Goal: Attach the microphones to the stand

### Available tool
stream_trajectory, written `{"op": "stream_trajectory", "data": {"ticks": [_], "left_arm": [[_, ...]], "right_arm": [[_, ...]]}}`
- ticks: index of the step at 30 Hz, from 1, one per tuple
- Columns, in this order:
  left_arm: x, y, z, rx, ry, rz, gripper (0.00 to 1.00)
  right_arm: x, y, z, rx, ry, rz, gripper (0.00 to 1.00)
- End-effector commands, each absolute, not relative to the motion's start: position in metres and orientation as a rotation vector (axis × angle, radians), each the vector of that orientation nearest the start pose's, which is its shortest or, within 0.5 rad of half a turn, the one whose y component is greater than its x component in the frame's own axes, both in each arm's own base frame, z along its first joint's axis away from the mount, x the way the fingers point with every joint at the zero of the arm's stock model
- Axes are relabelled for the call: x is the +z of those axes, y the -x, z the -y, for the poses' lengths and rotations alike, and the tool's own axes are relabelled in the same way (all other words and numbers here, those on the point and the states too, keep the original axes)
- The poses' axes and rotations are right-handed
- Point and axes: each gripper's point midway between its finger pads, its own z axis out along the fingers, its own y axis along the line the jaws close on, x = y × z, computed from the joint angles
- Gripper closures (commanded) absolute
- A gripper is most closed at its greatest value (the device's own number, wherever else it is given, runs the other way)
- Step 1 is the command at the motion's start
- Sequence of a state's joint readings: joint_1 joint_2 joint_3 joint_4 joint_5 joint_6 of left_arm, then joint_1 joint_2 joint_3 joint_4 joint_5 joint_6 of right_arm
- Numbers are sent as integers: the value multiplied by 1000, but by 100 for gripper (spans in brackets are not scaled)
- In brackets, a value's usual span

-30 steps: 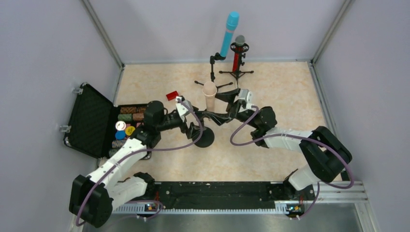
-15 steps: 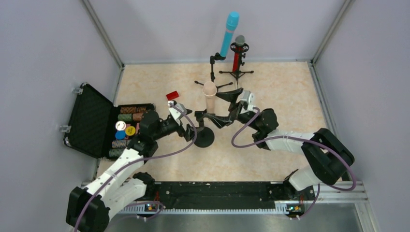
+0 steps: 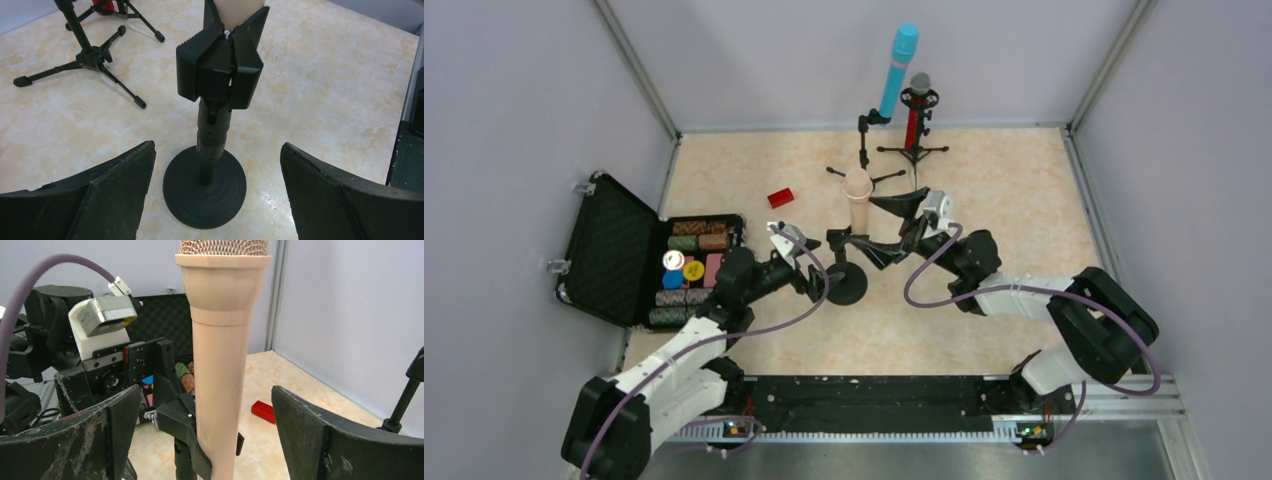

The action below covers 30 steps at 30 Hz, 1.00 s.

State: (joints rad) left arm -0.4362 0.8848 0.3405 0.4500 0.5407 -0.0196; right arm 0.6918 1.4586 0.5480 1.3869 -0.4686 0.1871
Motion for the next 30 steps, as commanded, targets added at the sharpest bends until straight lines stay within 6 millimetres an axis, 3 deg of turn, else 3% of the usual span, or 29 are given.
{"op": "stream_trajectory", "data": {"ticks": [1, 13, 17, 25, 30], "left_arm": [[194, -246, 224, -843, -746, -1422, 1], [193, -261, 232, -809, -771, -1299, 6], [200, -263, 240, -841, -801, -1247, 12], [204, -262, 251, -901, -839, -1182, 33], [206, -261, 252, -901, -841, -1155, 36]], "right_arm": [[312, -249, -321, 1045, 678, -918, 1], [291, -269, -301, 983, 534, -1178, 1], [279, -273, -291, 969, 465, -1293, 1], [229, -280, -257, 1030, 224, -1549, 1], [198, -274, -247, 965, 250, -1645, 1]]}}
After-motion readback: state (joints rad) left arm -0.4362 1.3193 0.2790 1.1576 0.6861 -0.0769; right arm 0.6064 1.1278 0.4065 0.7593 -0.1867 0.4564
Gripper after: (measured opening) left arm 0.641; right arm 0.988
